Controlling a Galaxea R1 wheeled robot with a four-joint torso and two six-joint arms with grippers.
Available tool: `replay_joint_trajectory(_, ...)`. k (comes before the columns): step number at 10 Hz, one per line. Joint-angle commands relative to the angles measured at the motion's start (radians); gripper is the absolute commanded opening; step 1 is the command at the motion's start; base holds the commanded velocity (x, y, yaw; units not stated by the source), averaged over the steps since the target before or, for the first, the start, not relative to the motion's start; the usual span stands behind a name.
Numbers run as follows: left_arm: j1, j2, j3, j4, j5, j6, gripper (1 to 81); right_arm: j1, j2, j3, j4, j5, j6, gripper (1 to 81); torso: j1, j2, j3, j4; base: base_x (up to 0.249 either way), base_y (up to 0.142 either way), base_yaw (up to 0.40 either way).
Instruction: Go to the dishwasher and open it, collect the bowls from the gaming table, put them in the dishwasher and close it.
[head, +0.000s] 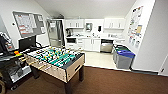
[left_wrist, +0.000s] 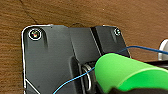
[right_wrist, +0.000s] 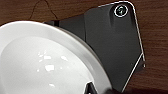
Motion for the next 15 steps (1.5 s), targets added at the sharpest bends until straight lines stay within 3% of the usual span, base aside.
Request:
replay_joint_trajectory(1, -0.052, -0.015, 0.01, 0.012, 0.027, 0.002, 1.0, 0.054, 0.024, 0.027, -0.012, -0.009, 0.0, 1.0, 0.0, 0.0, 0.0, 0.0, 0.123, -0.073, 0.0)
replay_joint_trajectory(15, -0.052, -0.014, 0.01, 0.012, 0.027, 0.002, 1.0, 0.051, 0.02, 0.026, -0.012, -0.008, 0.0, 1.0, -0.001, 0.0, 0.0, 0.0, 0.122, -0.024, 0.0)
